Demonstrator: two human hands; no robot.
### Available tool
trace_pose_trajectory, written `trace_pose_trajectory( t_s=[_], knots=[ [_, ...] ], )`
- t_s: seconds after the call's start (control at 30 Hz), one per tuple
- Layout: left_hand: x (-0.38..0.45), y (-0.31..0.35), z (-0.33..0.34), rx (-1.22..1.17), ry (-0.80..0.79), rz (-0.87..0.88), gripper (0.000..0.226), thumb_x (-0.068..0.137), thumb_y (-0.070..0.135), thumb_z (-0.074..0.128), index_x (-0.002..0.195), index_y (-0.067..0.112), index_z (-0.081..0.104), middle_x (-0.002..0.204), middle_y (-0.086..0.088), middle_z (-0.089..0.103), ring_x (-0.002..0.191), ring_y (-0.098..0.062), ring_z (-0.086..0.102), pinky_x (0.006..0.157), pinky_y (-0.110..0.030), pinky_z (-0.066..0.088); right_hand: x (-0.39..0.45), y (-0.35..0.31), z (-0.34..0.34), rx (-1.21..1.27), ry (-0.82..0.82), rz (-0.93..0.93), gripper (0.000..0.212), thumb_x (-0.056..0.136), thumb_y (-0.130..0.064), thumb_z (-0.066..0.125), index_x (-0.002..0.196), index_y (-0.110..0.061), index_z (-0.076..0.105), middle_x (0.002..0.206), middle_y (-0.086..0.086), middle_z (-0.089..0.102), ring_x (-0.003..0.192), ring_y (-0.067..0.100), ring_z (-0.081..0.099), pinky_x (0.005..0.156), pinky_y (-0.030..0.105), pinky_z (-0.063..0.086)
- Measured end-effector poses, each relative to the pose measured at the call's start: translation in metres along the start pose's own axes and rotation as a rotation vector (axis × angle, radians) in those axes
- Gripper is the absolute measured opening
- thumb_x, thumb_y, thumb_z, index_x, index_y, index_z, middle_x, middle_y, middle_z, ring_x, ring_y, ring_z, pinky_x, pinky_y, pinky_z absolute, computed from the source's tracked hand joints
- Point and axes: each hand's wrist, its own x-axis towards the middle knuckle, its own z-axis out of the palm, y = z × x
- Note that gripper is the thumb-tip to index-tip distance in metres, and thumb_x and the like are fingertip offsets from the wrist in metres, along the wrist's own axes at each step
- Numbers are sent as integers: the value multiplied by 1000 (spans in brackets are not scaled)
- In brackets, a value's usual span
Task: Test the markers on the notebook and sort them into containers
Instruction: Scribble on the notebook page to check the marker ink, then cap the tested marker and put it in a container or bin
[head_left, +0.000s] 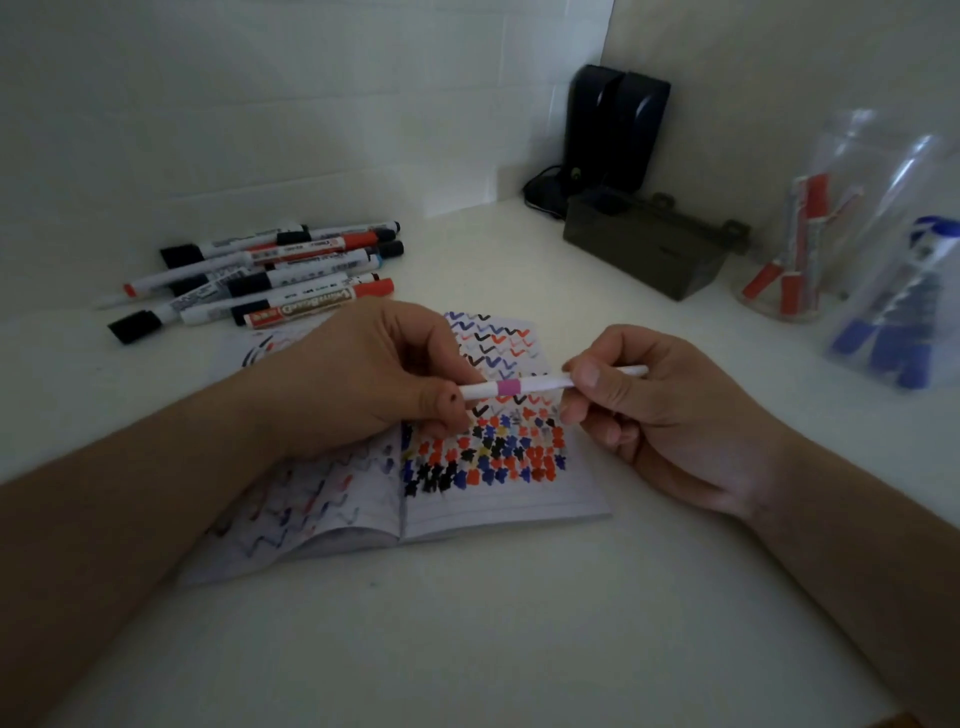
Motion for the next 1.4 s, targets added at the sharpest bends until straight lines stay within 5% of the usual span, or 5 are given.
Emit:
trace_pose_trajectory(
  t_s=[0.53, 0.77, 0.93, 1.27, 1.4],
  knots=[
    [19, 44, 43, 753, -126, -134, 8, 98, 46, 62, 98, 40, 66, 92, 16, 69, 81, -1, 67, 72, -22, 53, -34, -13, -12, -597, 214, -121, 6, 92, -12, 72, 91, -14, 66, 78, 6, 76, 55, 13, 61, 55, 30, 47],
    [-11, 94, 204, 310, -71, 86, 19, 84, 50, 77, 88, 32, 74, 62, 6, 65, 55, -8, 57, 57, -34, 48, -216, -12, -85, -436, 579, -307, 11, 80, -7, 79, 82, -5, 69, 62, 10, 68, 50, 16, 58, 49, 22, 48],
    [-60, 54, 352, 203, -329, 68, 16, 88, 45, 74, 89, 30, 71, 67, 5, 66, 57, -1, 55, 56, -21, 45, -365, 81, -130, -92, 772, -8, 39, 53, -35, 97, 73, -14, 71, 60, 16, 59, 49, 18, 53, 46, 21, 44],
    [-61, -86, 469, 542, -772, -321, 9, 99, 33, 62, 104, 34, 70, 103, 14, 64, 91, -5, 61, 71, -20, 49, -424, 292, -152, -96, 902, 557, 8, 93, -7, 71, 100, -8, 67, 59, 4, 62, 51, 17, 55, 54, 34, 44],
    [-47, -88, 475, 612, -669, -238, 34, 99, 27, 62, 133, 31, 62, 136, 11, 58, 120, -12, 58, 97, -25, 51, -413, 301, -172, -267, 823, 616, 35, 92, -19, 71, 124, -29, 61, 113, -5, 70, 78, 7, 69, 67, 26, 58]
  ],
)
